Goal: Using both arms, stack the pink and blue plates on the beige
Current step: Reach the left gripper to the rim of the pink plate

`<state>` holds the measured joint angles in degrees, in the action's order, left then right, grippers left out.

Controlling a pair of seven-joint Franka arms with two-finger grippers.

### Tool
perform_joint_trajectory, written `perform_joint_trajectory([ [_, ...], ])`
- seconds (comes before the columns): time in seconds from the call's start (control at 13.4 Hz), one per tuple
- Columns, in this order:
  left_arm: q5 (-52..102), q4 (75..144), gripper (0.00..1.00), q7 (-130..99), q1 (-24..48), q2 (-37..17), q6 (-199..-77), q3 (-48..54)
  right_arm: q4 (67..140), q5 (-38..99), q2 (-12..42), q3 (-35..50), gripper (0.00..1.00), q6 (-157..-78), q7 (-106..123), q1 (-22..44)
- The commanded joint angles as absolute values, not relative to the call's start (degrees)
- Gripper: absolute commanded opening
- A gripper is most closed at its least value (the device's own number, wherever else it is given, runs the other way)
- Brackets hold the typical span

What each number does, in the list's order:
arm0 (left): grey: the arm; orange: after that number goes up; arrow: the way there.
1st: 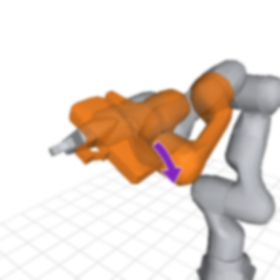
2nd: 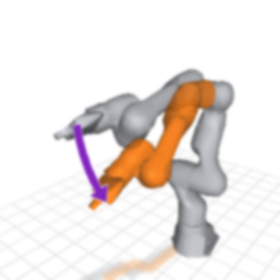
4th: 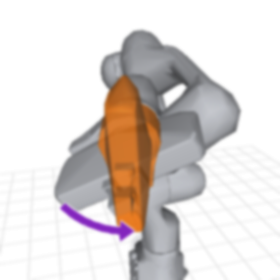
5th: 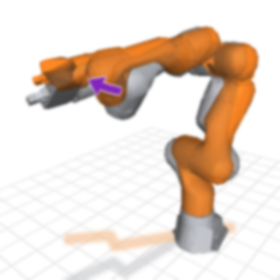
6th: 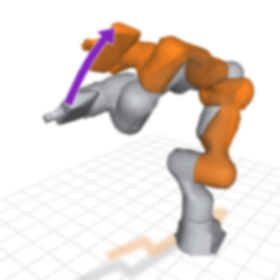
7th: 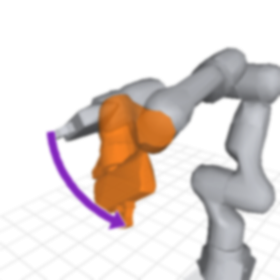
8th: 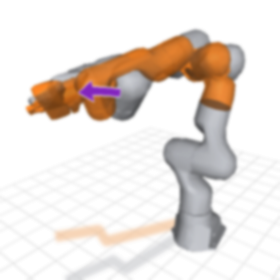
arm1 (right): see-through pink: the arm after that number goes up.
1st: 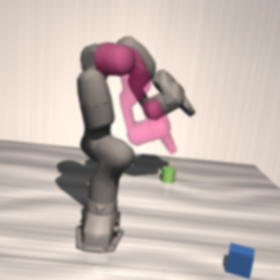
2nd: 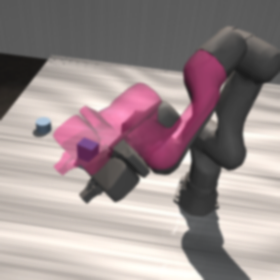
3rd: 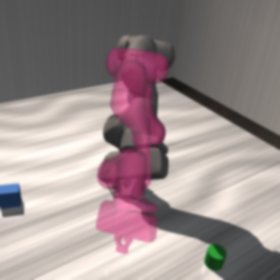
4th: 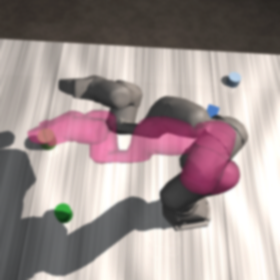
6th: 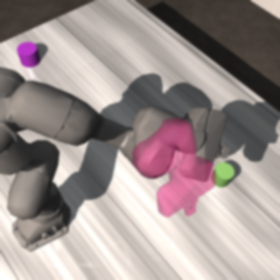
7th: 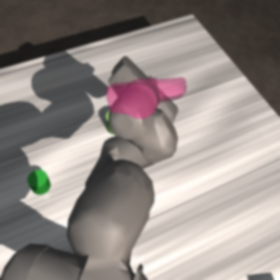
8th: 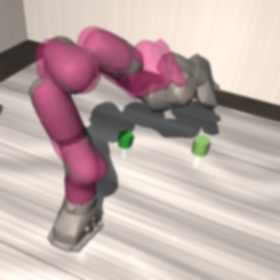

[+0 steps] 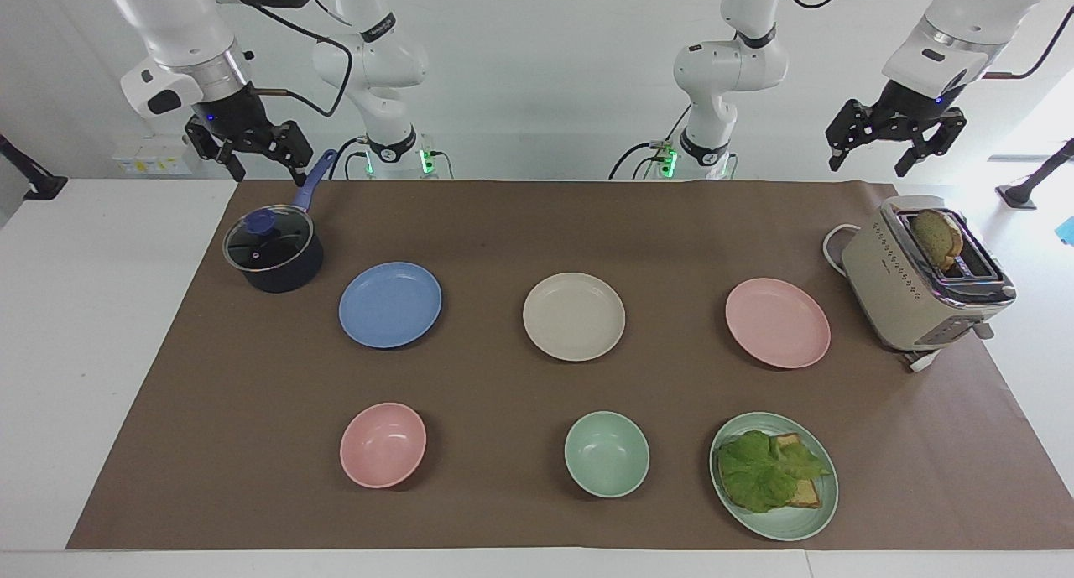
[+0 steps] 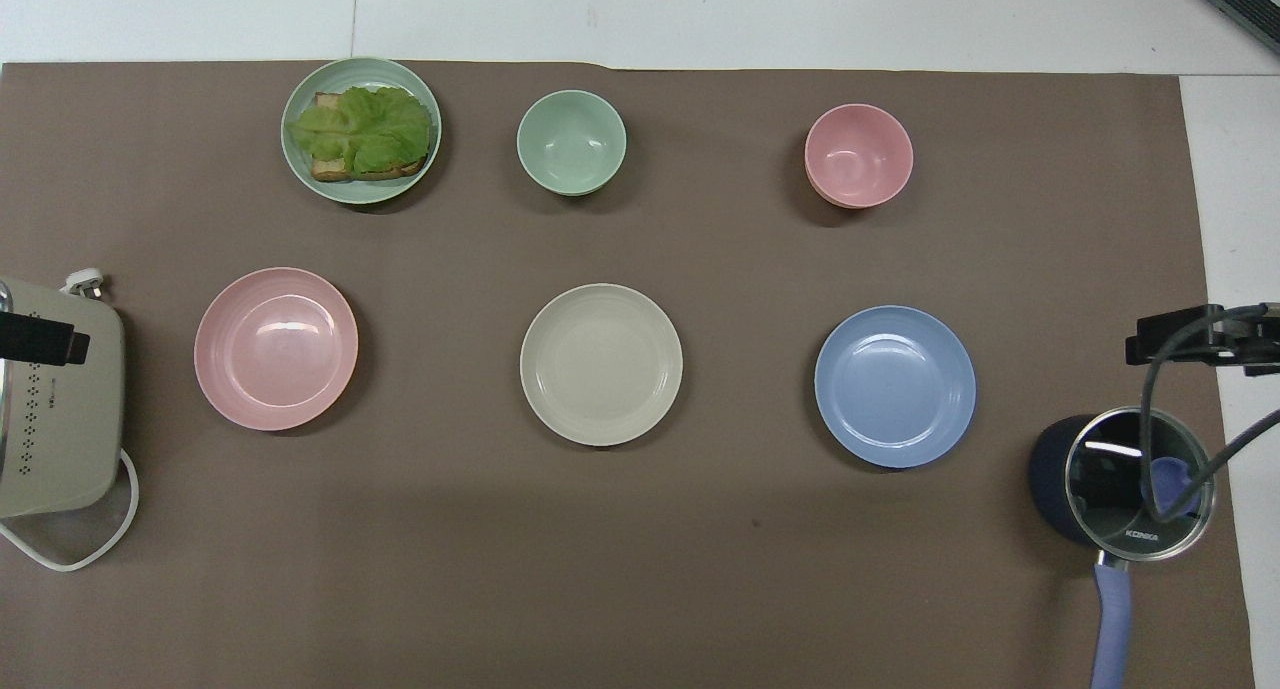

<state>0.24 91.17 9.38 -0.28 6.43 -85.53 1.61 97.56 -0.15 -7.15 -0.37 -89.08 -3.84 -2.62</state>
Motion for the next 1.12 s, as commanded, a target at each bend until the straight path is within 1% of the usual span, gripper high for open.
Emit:
perform_joint_trajectory([
  [0.0,0.97,92.55,1.00,8.88,-0.09,7.65,-85.08,1.49,99.05,0.62,-8.53,-0.26,1.00,-89.56,-3.08,-3.25],
  [0.15,0.97,94.03,1.00,8.62,-0.17,8.26,-85.34,1.41,99.05,0.62,-8.53,-0.26,1.00,-89.65,-3.08,-3.34],
  [0.3,0.97,98.24,1.00,8.79,-0.35,8.26,-86.48,1.41,99.05,0.62,-8.53,-0.35,1.00,-89.56,-3.08,-3.34],
  [0.52,0.97,104.92,1.00,9.05,-0.44,8.09,-93.50,1.41,99.05,0.62,-8.53,-0.35,1.00,-89.65,-3.08,-3.34],
  [0.82,0.97,112.75,1.00,8.96,-2.81,7.65,-103.42,1.41,98.44,0.18,-8.09,-0.35,1.00,-89.65,-3.25,-3.43],
  [1.05,0.97,114.78,1.00,9.49,-4.91,4.58,-107.83,1.41,97.48,-0.35,-7.04,-0.35,1.00,-91.67,-3.60,-3.34],
])
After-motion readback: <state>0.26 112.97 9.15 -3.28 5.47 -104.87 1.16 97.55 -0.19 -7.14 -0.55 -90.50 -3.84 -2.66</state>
